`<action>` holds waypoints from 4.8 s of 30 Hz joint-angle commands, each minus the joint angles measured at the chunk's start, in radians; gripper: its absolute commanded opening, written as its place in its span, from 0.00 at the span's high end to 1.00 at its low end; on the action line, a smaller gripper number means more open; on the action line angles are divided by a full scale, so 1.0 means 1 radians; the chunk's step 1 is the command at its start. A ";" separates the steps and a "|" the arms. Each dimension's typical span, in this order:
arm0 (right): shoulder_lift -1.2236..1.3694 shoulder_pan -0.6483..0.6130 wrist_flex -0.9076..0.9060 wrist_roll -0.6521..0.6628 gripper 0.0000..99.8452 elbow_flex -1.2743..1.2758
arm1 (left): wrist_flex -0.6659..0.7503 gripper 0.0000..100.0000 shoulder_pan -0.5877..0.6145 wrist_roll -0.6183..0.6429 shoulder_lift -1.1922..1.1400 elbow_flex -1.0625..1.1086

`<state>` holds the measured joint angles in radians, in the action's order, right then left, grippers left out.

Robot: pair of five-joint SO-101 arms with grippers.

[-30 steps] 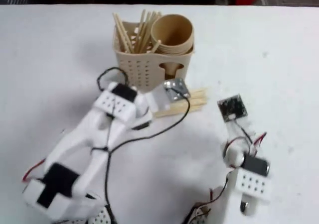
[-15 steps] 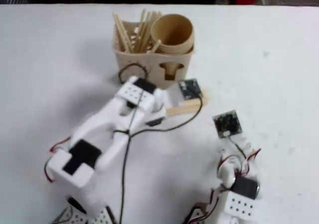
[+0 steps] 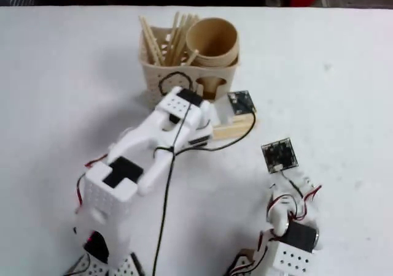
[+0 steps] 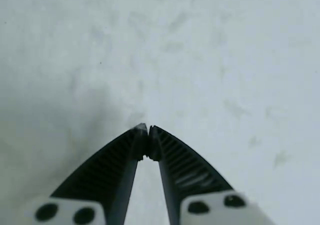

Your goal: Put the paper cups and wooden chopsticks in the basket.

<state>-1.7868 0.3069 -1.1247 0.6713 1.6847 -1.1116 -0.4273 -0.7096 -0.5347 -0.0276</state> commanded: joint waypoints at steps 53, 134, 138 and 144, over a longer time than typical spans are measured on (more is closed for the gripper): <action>-0.010 -0.002 0.004 0.008 0.98 0.006 | -0.149 0.98 0.059 0.361 0.940 -0.189; -0.008 -0.002 -0.001 0.008 0.98 0.006 | -0.180 0.89 -0.039 0.020 -0.059 -0.219; -0.010 -0.002 -0.001 0.008 0.98 0.006 | -0.176 0.89 -0.039 0.020 -0.102 -0.227; -0.010 -0.002 -0.001 0.008 0.98 0.006 | -0.186 0.93 -0.035 0.020 -0.117 -0.218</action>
<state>-1.7868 0.3069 -1.1262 0.6697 1.6847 -1.3019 -0.4795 -0.6820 -0.6498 -0.2271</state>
